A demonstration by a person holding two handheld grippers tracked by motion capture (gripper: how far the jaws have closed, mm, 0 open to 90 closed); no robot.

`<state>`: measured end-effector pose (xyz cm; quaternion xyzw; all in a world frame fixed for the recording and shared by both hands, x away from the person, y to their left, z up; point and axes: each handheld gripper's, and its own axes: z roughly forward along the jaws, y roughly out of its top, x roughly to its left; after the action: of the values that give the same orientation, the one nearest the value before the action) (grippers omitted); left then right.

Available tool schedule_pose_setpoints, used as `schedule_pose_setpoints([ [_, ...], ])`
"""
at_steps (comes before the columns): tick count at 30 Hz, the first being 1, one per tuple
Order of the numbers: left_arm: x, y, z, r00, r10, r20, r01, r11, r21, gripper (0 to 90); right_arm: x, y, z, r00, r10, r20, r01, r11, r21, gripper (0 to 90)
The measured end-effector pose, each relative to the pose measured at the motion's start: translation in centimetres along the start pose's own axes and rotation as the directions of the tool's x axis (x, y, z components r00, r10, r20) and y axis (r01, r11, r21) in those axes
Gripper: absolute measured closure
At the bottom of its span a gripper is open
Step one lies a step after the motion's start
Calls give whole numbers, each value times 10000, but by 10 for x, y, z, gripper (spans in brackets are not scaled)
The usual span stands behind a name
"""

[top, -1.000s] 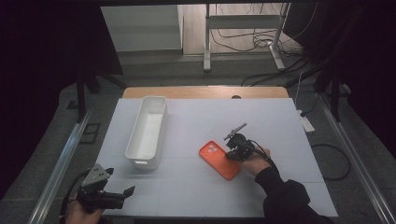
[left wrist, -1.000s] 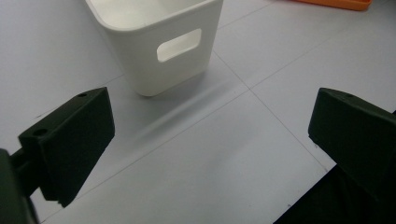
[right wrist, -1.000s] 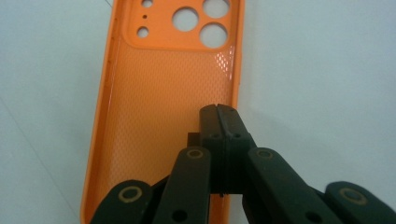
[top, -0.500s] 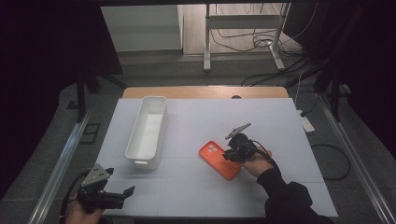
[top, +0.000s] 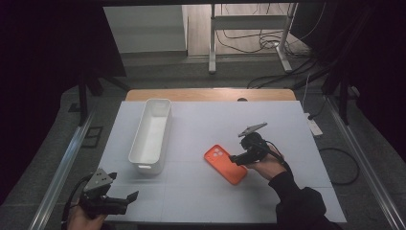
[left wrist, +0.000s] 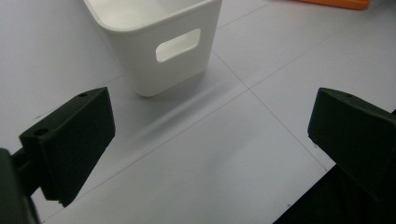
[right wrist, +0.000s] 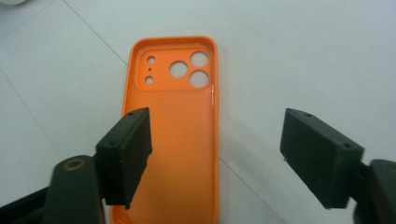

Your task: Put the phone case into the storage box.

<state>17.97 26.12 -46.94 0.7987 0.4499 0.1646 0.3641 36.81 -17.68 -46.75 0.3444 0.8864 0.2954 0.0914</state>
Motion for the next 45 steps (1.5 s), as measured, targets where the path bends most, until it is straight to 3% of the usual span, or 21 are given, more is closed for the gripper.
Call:
schedule_pose_setpoints([
  [6,0,0,0,10000,9,10,-9,10000,4,14,0,-1,1,10000,49,-22,-50,9994,-329,0],
  [10,0,0,0,10000,8,9,-8,10000,4,14,-3,-3,5,9999,108,-73,-109,9997,-219,0],
  [16,0,0,0,10000,12,18,-12,10000,5,14,-5,-5,7,9997,48,231,-44,9998,-178,0],
  [30,0,0,0,10000,29,34,-29,10000,-1,14,-6,-10,27,9985,-62,544,14,9961,886,0],
  [34,0,0,0,10000,47,35,-47,10000,5,14,-11,-14,32,9995,217,237,-242,9936,1105,0],
  [37,0,0,0,10000,46,39,-46,10000,2,14,-13,-17,35,9992,311,256,-343,9903,1345,0],
  [45,0,0,0,10000,66,45,-66,10000,-2,14,-9,-20,40,9989,-136,445,59,9856,1691,124],
])
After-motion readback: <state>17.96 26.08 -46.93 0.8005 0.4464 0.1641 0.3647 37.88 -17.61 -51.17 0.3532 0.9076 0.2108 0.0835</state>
